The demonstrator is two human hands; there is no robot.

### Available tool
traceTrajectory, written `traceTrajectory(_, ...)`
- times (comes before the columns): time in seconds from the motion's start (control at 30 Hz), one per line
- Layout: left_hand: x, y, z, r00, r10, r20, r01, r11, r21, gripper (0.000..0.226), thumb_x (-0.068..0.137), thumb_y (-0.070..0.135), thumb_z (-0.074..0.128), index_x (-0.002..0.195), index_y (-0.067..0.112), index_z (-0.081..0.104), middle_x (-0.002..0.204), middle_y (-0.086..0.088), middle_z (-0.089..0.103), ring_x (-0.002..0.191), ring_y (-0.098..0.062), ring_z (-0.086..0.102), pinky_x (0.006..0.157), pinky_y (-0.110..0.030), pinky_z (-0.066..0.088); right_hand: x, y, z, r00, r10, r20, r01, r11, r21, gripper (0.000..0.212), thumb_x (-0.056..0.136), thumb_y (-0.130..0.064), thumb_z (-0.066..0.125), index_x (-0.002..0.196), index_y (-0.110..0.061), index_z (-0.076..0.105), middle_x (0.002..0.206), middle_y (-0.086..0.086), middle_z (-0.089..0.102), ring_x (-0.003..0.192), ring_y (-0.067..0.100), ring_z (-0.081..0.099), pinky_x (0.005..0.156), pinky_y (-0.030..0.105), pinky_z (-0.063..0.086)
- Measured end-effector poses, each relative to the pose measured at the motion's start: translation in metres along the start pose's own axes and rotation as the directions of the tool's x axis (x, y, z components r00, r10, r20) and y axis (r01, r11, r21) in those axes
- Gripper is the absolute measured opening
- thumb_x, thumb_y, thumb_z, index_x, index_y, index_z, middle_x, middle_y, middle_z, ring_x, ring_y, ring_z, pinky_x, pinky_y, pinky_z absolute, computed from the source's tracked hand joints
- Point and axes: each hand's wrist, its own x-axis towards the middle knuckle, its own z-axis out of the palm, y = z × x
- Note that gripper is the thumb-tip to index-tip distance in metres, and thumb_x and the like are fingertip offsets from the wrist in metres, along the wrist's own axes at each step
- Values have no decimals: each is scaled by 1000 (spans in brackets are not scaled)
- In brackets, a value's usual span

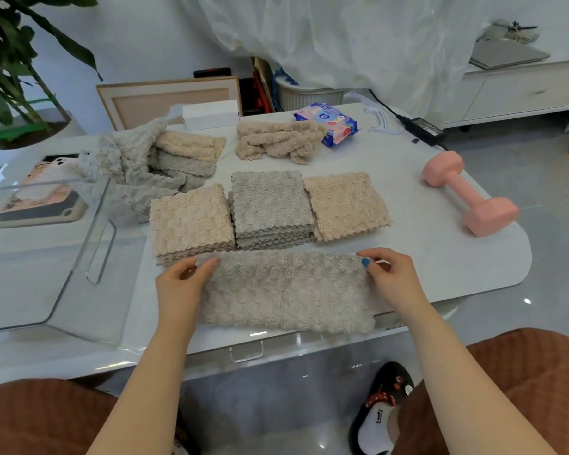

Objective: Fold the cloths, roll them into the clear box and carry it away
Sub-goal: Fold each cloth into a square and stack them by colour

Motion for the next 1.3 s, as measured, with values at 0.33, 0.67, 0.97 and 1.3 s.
traceTrajectory(0.33, -1, 65, -10, 988, 132, 82, -119, 982, -145, 40, 74, -10, 70, 98, 21, 65, 80, 0, 51, 74, -5, 54, 70, -15, 52, -2, -65, -27, 957, -276, -91, 285, 952, 110, 37, 87, 13, 53, 90, -20, 70, 91, 1, 62, 79, 0, 57, 67, 11, 46)
traceTrajectory(0.67, -4, 88, -45, 877, -65, 476, 82, 997, -15, 42, 34, 38, 94, 63, 19, 70, 67, -4, 61, 63, -16, 57, 59, -21, 45, -6, -90, -56, 966, -226, 128, 202, 963, 178, 34, 82, 17, 52, 82, -11, 71, 84, 2, 67, 80, 8, 56, 70, 10, 45)
traceTrajectory(0.97, -3, 74, -39, 945, 220, 240, -224, 974, -12, 19, 65, 5, 74, 62, 22, 67, 70, 0, 53, 67, -10, 50, 62, -18, 42, -11, -89, -40, 915, -398, 61, 394, 916, 69, 46, 83, 17, 53, 75, -23, 73, 89, 6, 62, 79, 15, 55, 59, 19, 33)
traceTrajectory(1.3, -20, 26, -44, 729, -404, 552, -234, 611, 756, 25, 64, 19, 85, 75, 22, 63, 78, 9, 54, 67, -5, 47, 60, -15, 36, -15, -33, -11, 881, 268, 391, -36, 861, -508, 44, 73, 12, 37, 62, -17, 68, 78, -2, 66, 75, 10, 58, 62, 19, 40)
